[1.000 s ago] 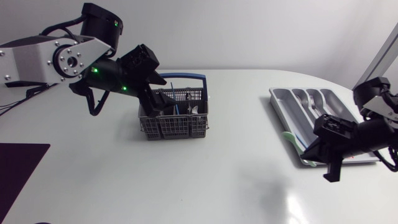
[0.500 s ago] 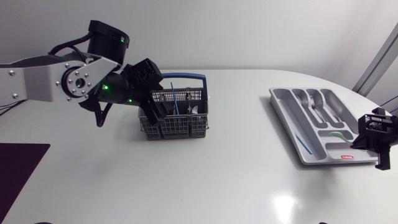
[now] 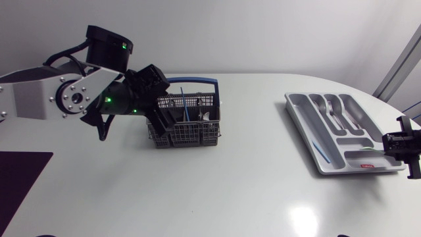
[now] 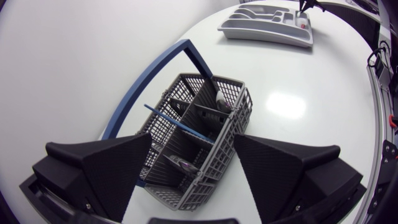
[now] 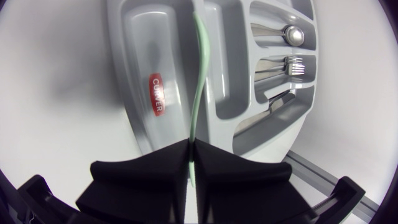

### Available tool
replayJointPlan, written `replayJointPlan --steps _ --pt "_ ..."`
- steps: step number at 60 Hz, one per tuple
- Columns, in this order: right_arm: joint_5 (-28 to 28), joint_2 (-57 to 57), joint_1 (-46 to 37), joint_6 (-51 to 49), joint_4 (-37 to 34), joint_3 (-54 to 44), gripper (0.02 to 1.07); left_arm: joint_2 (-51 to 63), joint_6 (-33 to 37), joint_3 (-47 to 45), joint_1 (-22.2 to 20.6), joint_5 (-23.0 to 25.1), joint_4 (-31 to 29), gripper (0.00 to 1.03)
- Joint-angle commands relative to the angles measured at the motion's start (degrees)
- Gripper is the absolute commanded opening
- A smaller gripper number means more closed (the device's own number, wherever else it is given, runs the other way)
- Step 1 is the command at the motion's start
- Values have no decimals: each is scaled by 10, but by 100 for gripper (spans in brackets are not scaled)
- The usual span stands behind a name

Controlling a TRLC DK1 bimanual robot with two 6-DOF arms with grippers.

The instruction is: Unload the cutlery basket into the drawer organizer.

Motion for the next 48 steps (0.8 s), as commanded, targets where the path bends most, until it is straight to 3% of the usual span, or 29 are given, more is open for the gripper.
replayJointPlan --steps 1,4,10,27,36,39,48 --pt "11 12 -5 -36 18 -25 18 -10 -14 -22 -4 -3 9 93" --pt "19 10 -6 -40 22 -35 23 -10 -14 -25 -3 -3 11 93" --pt "19 8 -9 -40 54 -49 45 -10 -14 -29 -3 -3 20 93" --pt "1 -55 -9 0 52 -60 61 -3 -12 -36 -24 -3 53 93" --pt "-31 -111 13 98 -17 -47 84 13 -11 -26 -41 -3 70 93" --pt "-31 -119 29 136 -38 -43 97 26 -13 -15 -45 -4 70 91" --pt "-33 -146 87 286 -99 -26 99 55 -24 13 -69 -15 65 88"
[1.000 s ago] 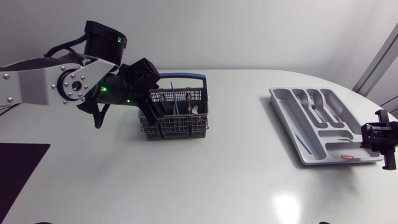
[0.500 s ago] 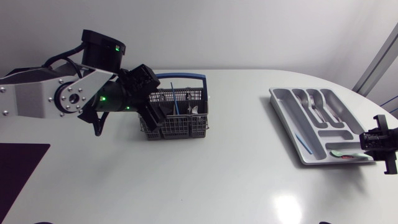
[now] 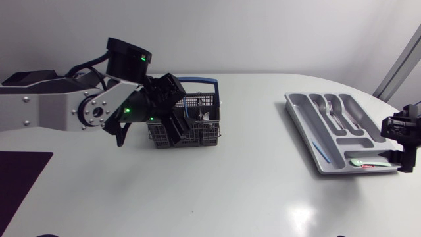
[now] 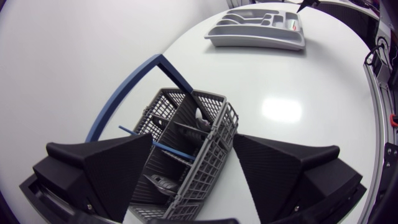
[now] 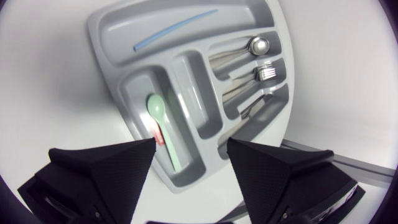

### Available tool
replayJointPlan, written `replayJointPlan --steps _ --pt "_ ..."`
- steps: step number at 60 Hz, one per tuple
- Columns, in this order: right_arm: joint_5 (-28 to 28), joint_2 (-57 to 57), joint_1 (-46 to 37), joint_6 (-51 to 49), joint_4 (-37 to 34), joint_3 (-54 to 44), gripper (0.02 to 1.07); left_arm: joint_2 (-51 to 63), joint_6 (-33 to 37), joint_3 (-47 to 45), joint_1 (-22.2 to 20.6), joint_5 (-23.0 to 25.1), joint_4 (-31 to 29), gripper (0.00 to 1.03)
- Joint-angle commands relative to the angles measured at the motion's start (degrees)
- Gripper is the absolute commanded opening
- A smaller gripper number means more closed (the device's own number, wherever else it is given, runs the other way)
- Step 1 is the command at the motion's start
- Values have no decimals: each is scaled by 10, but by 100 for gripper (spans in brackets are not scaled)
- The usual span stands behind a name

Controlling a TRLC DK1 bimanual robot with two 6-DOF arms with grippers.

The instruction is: Unload the cutlery basket into the drawer organizer.

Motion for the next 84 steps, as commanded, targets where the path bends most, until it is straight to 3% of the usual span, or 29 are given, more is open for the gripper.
replayJointPlan --steps 1,14,23,28,33,65,68,84 --pt "-6 -20 35 105 -35 13 99 23 -16 27 -19 -13 -1 88" --pt "-18 -93 150 287 -66 -31 99 65 -62 105 -72 -81 -57 77" --pt "-18 -120 221 376 -84 -51 99 114 -97 211 -88 -111 -168 72" --pt "-18 -126 253 424 -98 -51 99 154 -114 290 -91 -113 -262 72" --pt "-18 -131 280 461 -112 -52 99 172 -115 320 -93 -113 -294 71" --pt "9 -136 448 638 -98 -71 99 213 -134 326 -90 -157 -299 65" --pt "11 -133 463 654 -96 -73 99 221 -137 329 -87 -158 -298 60" --pt "29 -133 518 698 -86 -77 99 243 -140 330 -79 -171 -285 59"
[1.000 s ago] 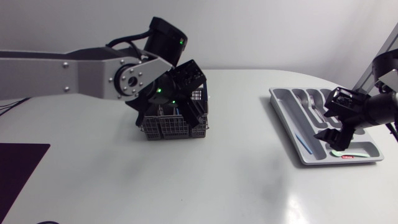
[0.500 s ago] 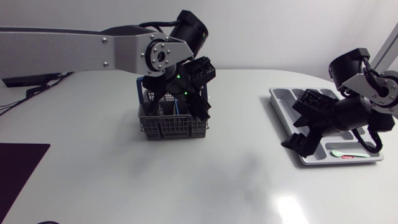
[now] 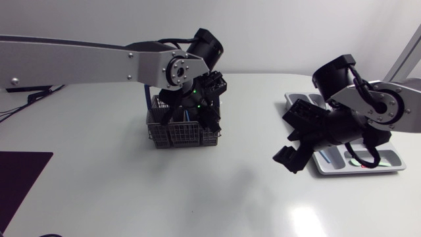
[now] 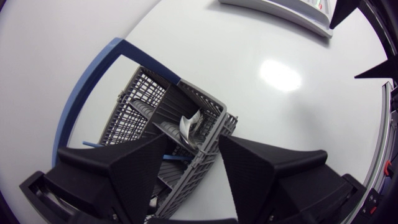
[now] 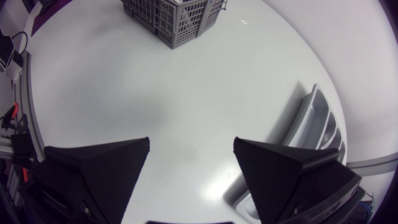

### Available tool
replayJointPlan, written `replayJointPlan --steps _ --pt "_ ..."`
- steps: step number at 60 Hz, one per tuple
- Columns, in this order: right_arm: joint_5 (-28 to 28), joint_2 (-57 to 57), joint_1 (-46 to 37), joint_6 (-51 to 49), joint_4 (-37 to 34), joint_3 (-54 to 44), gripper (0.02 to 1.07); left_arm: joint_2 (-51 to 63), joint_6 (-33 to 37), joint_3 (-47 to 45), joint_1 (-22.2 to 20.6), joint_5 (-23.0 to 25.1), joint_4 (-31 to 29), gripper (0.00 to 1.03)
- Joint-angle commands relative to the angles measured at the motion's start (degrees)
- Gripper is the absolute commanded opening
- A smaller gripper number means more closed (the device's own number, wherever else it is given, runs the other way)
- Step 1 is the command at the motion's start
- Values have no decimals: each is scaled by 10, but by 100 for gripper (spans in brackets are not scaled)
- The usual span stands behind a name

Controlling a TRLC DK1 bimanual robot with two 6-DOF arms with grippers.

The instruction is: Unload the cutlery basket into the drawer organizer.

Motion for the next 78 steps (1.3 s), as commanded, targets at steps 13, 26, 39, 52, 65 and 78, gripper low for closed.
replayJointPlan --steps 13,26,39,52,65,78 --pt "9 -3 30 41 5 -19 99 38 -12 17 16 -21 38 48" --pt "9 -12 35 44 5 -29 99 59 -12 23 21 -23 57 43" --pt "11 -17 40 44 6 -34 99 79 -11 31 16 -23 59 29" --pt "27 -23 51 42 17 -51 99 84 -4 41 10 -24 59 4" --pt "28 -36 51 37 24 -70 99 73 23 47 0 -39 51 4" --pt "25 -52 51 24 29 -89 99 30 106 24 -24 -52 44 4"
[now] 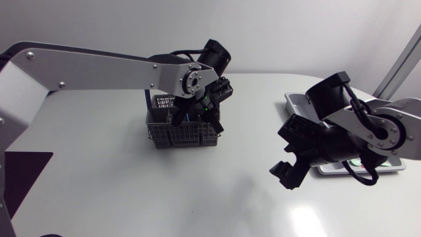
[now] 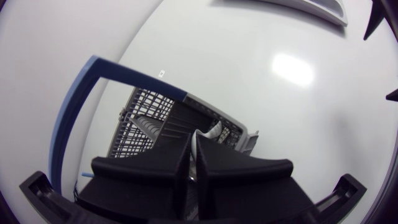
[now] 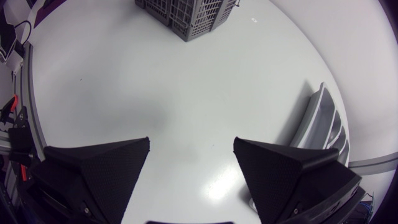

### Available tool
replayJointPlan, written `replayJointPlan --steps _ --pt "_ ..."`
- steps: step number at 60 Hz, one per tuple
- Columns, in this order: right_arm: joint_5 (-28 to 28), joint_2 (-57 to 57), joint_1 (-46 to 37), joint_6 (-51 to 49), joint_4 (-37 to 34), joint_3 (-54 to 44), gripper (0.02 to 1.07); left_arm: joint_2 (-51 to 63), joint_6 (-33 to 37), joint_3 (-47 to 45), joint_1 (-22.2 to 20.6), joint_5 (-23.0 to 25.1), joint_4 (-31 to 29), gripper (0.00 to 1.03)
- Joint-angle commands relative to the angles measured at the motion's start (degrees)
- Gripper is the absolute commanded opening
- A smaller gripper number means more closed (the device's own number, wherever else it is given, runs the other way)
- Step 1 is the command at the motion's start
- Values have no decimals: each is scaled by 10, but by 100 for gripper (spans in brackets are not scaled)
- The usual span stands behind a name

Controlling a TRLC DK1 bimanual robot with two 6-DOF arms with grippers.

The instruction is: Unload the cutlery basket into the drawer organizer.

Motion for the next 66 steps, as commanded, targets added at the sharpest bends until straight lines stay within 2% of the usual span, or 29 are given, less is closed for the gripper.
replayJointPlan --steps 1,15,35,40,48,58,66 --pt "1 -12 4 -7 2 -23 99 -35 57 -12 -18 -8 -7 4" --pt "-8 -43 5 -17 7 -51 99 -89 159 -25 -29 -23 -9 4" --pt "-15 -117 5 -19 21 -59 99 -240 205 -85 -48 -23 -2 4" --pt "-22 -155 5 -18 36 -66 99 -282 185 -96 -55 -23 -2 4" --pt "-20 -190 6 -18 53 -76 100 -323 97 -103 -58 -17 -21 4" --pt "-18 -204 18 -7 48 -68 102 -329 -28 -100 -52 44 -64 4" --pt "-13 -205 45 -6 53 -60 102 -310 -89 -107 -36 98 -75 4"
